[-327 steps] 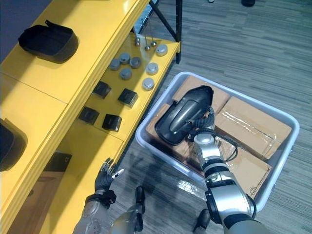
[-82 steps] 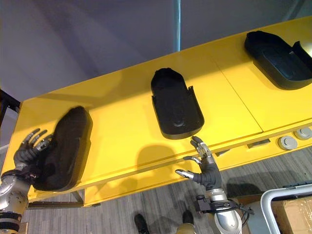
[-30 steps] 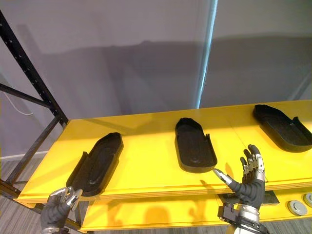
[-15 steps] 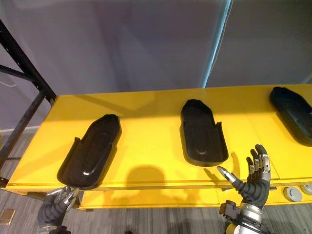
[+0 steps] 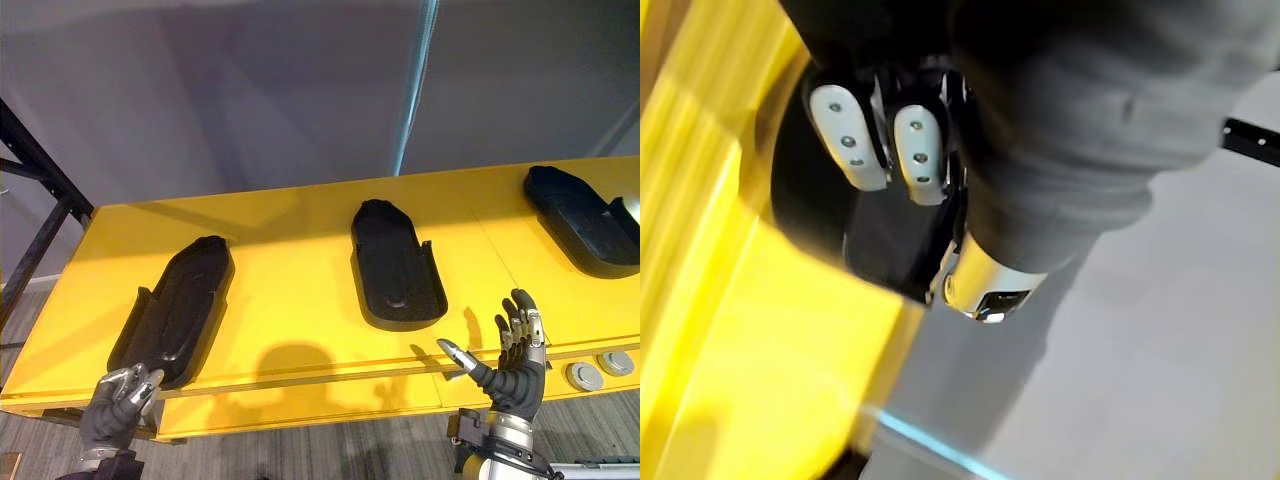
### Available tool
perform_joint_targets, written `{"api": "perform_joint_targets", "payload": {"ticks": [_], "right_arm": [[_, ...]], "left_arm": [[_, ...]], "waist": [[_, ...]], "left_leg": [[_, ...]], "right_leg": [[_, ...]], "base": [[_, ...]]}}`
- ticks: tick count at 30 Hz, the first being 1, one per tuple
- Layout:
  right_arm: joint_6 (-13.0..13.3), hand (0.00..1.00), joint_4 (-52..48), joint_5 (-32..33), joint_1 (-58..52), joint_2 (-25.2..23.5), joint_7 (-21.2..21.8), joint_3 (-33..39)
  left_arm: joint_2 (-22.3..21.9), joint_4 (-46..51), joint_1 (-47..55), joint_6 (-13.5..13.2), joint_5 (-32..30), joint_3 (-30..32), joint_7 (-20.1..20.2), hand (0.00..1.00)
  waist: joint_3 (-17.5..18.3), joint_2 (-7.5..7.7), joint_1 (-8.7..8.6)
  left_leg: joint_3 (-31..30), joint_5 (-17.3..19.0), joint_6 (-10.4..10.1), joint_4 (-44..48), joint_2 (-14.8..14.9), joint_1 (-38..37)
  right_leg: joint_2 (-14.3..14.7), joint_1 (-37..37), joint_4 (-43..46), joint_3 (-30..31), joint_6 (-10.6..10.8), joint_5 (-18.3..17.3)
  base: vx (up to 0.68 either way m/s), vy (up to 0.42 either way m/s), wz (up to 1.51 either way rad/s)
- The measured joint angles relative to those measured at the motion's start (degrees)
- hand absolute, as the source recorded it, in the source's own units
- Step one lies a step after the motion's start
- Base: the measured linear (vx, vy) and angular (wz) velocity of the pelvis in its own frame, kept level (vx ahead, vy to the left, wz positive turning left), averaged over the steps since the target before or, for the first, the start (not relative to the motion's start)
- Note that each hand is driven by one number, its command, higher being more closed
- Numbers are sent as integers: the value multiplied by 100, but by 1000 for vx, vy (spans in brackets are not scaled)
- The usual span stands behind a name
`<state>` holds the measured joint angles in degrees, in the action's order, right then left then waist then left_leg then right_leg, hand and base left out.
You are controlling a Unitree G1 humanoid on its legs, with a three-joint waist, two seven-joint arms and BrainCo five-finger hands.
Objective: Walk over and take plastic housings, then place them on the shelf
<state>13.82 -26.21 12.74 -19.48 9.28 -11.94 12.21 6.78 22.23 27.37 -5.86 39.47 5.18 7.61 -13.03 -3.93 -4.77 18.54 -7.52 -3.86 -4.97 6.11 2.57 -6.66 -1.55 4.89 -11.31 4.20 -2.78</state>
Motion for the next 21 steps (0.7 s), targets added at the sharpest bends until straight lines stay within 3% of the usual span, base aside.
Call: {"api": "perform_joint_targets", "payload": {"ticks": [13, 21], "right_arm": [[0, 0, 112, 32, 54, 215, 309, -110], [0, 0, 115, 151, 48, 215, 559, -96]], "left_arm": [[195, -1295, -667, 27, 96, -249, -82, 100], [202, -1699, -789, -282, 197, -225, -156, 100]], "waist": [[58, -90, -82], [75, -114, -108]], "left_leg": [[138, -20, 25, 2, 11, -106], [215, -18, 22, 2, 46, -166]], "right_leg": [[8, 0, 58, 145, -1, 1], [47, 1, 68, 262, -15, 24]], "base": [[-16, 2, -5], [-37, 4, -6]]}}
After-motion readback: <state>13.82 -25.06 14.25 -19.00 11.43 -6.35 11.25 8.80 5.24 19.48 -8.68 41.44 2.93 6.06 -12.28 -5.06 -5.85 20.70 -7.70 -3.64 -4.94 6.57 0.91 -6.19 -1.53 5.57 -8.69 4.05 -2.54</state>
